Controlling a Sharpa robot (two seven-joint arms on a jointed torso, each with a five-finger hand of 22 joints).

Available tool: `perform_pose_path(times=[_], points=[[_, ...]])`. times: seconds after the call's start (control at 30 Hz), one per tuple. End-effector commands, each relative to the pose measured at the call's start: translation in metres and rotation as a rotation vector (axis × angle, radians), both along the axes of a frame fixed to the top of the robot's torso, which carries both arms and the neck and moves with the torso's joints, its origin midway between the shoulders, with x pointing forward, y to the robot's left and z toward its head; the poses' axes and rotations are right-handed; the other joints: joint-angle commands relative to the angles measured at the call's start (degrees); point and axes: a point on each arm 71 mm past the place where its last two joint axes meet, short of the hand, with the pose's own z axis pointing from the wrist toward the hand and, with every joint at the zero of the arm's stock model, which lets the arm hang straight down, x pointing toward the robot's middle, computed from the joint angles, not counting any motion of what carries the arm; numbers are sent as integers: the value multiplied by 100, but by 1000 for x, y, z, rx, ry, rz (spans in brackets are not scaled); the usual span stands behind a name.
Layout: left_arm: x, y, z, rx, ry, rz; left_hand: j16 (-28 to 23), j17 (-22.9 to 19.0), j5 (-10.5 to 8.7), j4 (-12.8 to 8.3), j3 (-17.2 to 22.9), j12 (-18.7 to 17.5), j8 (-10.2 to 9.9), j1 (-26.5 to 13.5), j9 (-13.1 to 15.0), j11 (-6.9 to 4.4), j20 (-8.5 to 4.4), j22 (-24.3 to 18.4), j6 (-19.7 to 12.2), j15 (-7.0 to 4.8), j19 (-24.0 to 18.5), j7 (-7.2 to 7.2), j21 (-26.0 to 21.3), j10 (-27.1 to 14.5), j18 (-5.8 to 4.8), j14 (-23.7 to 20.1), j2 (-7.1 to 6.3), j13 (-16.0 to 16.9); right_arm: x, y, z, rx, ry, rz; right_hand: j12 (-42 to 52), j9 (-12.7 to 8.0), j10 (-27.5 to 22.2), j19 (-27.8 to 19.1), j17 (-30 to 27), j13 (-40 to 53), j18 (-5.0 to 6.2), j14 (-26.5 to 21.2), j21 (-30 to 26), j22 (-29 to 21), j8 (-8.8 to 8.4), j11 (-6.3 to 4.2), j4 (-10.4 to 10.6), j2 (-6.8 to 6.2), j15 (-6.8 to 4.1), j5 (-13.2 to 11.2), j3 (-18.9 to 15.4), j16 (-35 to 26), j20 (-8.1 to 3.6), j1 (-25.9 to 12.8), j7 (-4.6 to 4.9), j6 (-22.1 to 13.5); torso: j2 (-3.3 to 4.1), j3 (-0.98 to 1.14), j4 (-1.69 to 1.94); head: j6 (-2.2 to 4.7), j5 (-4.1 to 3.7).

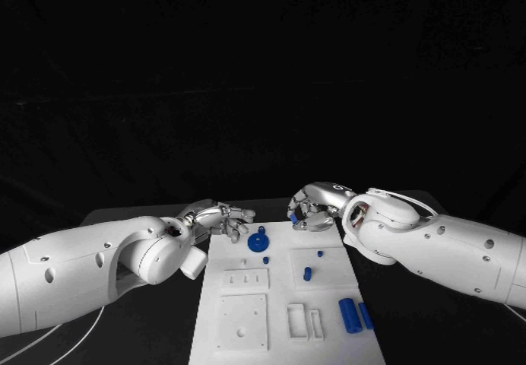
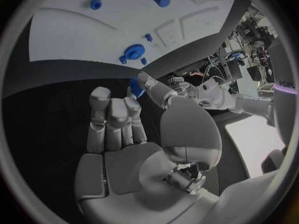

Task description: Assemble the parts on the task board

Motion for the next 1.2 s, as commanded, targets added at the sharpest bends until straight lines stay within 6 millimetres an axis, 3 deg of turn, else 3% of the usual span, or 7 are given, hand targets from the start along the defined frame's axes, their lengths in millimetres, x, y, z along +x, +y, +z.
perform_pose_path(times=[0.03,0.13,0.2,0.3,0.33,0.63,1.2], points=[[1,-8,1,8,46,-16,21,-8,-35,97,-64,-2,-50,-140,-12,26,-121,-17,-7,13,14,13,28,-48,9,-40,-80,0,-5,14,5,-72,-65,13,7,97,31,-8,7,1,291,17,16,88,-13,5,12,-59,-37,-28,29,-30,-47,-6,233,265,-63,4,-10,-22,16],[2,-14,0,15,69,-9,12,-26,-33,304,-81,-85,-95,-384,-26,80,-138,-38,-48,31,-25,37,9,-208,2,-99,-131,-33,-9,27,6,-77,-81,43,-6,96,21,-7,7,-10,291,18,14,87,-18,4,22,-70,-38,-32,54,-33,-48,9,232,266,-92,4,-11,-42,62],[2,-17,-2,25,89,-15,-61,-73,-29,403,2,-263,-142,-409,-42,229,-126,-71,-102,89,-112,70,-44,-551,-15,-230,-241,-109,-11,34,7,-80,-90,52,-7,95,25,-7,7,-9,291,19,12,86,-22,4,32,-78,-37,-40,80,-36,-48,24,233,270,-104,11,-7,-45,76],[3,-19,-4,47,94,-18,-160,-143,-32,548,134,-361,-210,-407,-76,328,-48,-124,-191,176,-224,116,-126,-773,-35,-353,-418,-149,-13,40,7,-90,-103,60,-11,94,24,-5,7,-12,291,20,12,86,-24,5,46,-80,-36,-37,89,-37,-47,20,234,272,-114,16,-1,-52,79],[2,-19,-4,61,92,-24,-156,-157,-28,671,217,-351,-222,-412,-84,331,-38,-134,-199,182,-217,121,-121,-789,-15,-335,-507,-142,-14,43,7,-90,-104,63,-18,94,19,-4,7,-18,291,20,12,86,-26,6,56,-84,-36,-38,94,-38,-46,18,234,273,-118,18,3,-58,82],[2,-23,-6,119,88,-31,-146,-185,-31,1004,249,-265,-172,-535,-64,300,-26,-122,-95,178,-244,81,-81,-732,-7,-338,-651,-93,-18,59,9,-82,-110,94,-29,91,23,2,8,-23,291,24,12,86,-36,5,106,-121,-36,-50,136,-43,-46,18,233,278,-105,11,0,-72,129],[3,-28,-6,147,66,-49,-132,-203,-29,994,186,-225,-168,-373,-61,296,-22,-109,-82,180,-286,71,-48,-749,-7,-355,-531,-66,-23,77,7,-79,-98,127,-29,92,31,7,10,-19,291,26,12,86,-41,5,135,-127,-36,-26,156,-45,-47,17,234,283,-92,10,1,-95,143]])
